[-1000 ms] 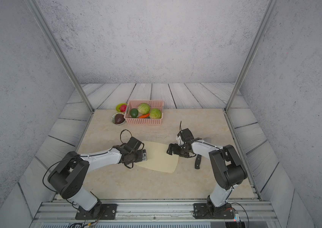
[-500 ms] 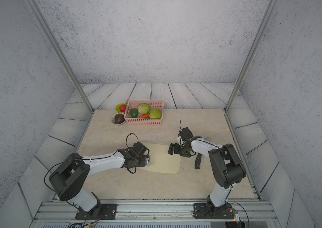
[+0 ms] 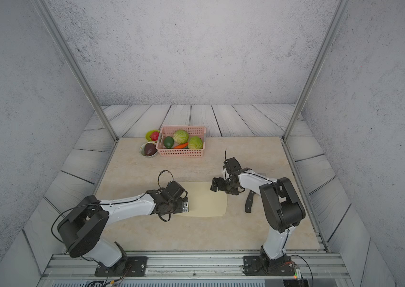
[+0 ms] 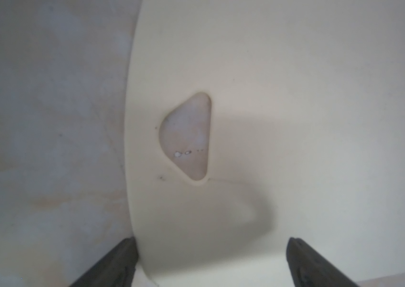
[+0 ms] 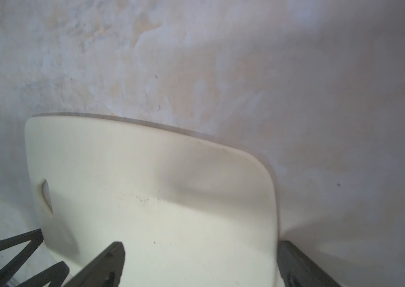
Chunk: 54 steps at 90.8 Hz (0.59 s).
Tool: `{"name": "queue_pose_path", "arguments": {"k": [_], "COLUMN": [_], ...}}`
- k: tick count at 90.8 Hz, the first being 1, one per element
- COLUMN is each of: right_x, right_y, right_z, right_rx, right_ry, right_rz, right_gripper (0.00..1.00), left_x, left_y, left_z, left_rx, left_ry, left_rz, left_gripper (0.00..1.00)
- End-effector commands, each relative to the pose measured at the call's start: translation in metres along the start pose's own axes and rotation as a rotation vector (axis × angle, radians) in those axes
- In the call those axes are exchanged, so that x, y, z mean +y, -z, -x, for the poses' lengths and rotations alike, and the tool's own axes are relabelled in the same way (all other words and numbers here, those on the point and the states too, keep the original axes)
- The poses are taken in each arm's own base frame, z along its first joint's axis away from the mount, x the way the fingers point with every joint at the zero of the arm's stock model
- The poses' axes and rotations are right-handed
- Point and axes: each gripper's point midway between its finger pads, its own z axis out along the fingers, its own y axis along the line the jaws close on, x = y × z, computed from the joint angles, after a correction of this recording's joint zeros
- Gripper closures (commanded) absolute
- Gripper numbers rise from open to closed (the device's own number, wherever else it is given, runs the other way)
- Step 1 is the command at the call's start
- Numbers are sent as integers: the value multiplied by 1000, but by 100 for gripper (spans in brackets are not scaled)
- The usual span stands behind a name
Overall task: Align the knife with the edge of the cutting board
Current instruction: Adjust the work surface at the center of the board.
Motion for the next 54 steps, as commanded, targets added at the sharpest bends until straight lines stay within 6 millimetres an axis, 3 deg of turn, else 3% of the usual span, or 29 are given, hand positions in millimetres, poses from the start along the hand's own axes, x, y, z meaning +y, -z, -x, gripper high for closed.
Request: {"name": "queue_pose_path", "arguments": {"k": [1, 54], "right_x": [20, 28], "right_y": [-16, -16], "right_z": [-29, -18], "right_rx": [122, 120], "right_ry": [-12, -9], "right_rz": [80, 95], "right_gripper": [1, 1], "left_x": [-1, -7], "left_y": [-17, -22], "left_z": [-71, -66], "left_rx": [296, 301], "left_ry": [23, 46], "left_rz": [-46, -76], "left_gripper": [2, 2]}}
